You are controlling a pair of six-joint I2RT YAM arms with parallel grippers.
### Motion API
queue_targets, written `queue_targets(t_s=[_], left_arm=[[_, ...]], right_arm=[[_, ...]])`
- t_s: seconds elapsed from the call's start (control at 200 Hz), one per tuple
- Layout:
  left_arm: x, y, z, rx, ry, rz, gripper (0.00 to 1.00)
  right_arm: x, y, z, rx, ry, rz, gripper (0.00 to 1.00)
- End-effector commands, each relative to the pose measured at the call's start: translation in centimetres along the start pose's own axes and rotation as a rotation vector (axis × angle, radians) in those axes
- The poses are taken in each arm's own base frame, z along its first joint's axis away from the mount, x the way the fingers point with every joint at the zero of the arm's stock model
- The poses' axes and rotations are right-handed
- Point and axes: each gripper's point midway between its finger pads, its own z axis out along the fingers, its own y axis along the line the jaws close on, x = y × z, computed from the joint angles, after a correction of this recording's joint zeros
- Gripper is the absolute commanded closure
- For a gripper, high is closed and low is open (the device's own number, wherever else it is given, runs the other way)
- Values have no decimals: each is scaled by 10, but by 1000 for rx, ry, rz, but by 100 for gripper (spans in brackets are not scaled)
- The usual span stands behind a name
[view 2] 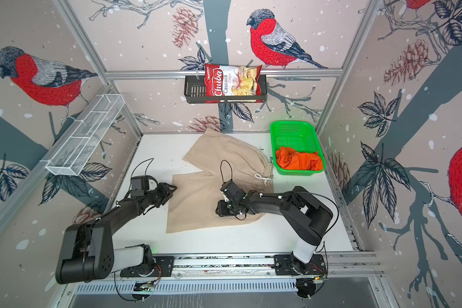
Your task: Fold and stack the shorts
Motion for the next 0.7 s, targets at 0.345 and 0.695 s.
queue_targets(t_s=[0.345,0.695], left_arm=[[8,-21,1,167,1,115,50],[14,-10,10,168,12,110,48]], right_arm=[[-65,37,-46,-48,-175,-24,57],[-69,14,-18,-74,-154,64,57]])
